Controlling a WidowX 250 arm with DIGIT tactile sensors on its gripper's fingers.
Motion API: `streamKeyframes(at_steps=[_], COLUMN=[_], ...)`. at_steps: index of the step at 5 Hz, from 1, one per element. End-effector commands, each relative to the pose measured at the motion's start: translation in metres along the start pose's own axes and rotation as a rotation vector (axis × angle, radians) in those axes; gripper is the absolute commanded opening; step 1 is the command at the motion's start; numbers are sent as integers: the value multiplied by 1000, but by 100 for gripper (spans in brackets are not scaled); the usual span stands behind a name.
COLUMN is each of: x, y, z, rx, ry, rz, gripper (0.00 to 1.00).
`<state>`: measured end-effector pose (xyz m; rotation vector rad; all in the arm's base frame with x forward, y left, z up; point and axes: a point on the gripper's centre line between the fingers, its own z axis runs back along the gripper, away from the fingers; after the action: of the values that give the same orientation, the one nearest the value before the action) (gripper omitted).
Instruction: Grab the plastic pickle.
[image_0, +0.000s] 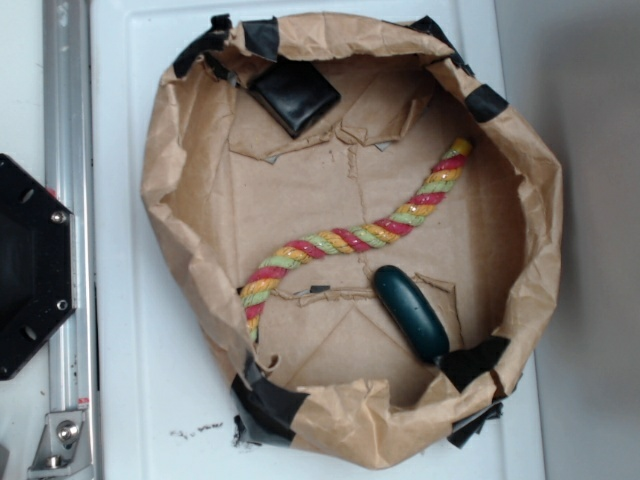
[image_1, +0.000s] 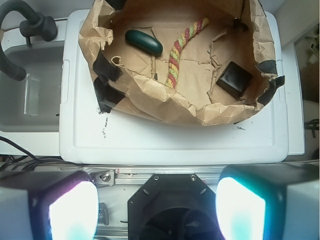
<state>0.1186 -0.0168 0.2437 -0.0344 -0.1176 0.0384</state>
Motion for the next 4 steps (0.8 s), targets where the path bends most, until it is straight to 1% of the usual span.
streamKeyframes(at_steps=[1, 2, 3, 4], x=[0, 48, 99, 138], y=[0, 9, 2, -1], z=[0, -25, -44, -74], rx=[0, -2, 25, 75], ry=[0, -25, -147, -168], rz=[0, -131, -258, -409], gripper=[100, 100, 100, 100])
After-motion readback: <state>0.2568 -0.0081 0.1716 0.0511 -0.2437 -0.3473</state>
